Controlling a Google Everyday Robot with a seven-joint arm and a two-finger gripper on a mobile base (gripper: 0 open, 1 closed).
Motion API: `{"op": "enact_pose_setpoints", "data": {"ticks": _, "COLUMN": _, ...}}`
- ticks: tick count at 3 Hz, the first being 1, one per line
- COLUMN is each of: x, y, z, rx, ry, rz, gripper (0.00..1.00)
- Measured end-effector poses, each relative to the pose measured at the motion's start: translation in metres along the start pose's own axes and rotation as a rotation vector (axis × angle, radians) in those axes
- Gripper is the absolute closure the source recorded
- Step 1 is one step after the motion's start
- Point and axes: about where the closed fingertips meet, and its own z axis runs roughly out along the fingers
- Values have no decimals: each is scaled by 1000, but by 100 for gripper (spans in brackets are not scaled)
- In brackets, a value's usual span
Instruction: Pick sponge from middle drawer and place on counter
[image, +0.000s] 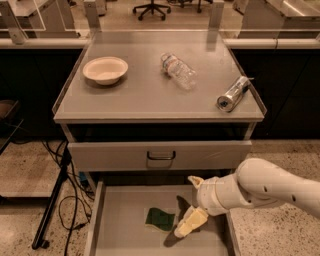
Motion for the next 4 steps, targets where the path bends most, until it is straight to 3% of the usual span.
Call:
{"op": "enact_pose_setpoints", "data": {"ticks": 1, "x": 28, "y": 29, "z": 47, "rx": -27, "ry": -33, "rz": -1, "gripper": 0}}
{"op": "enact_pose_setpoints", "data": {"ticks": 2, "x": 52, "y": 34, "z": 89, "rx": -25, "ry": -56, "rz": -9, "gripper": 0}}
{"op": "enact_pose_setpoints", "data": {"ticks": 3, "x": 75, "y": -2, "z": 148, "rx": -6, "ry": -68, "rz": 4, "gripper": 0}}
{"op": "enact_pose_setpoints", "data": {"ticks": 4, "x": 82, "y": -30, "z": 183, "rx": 4, "ry": -60, "rz": 14, "gripper": 0}}
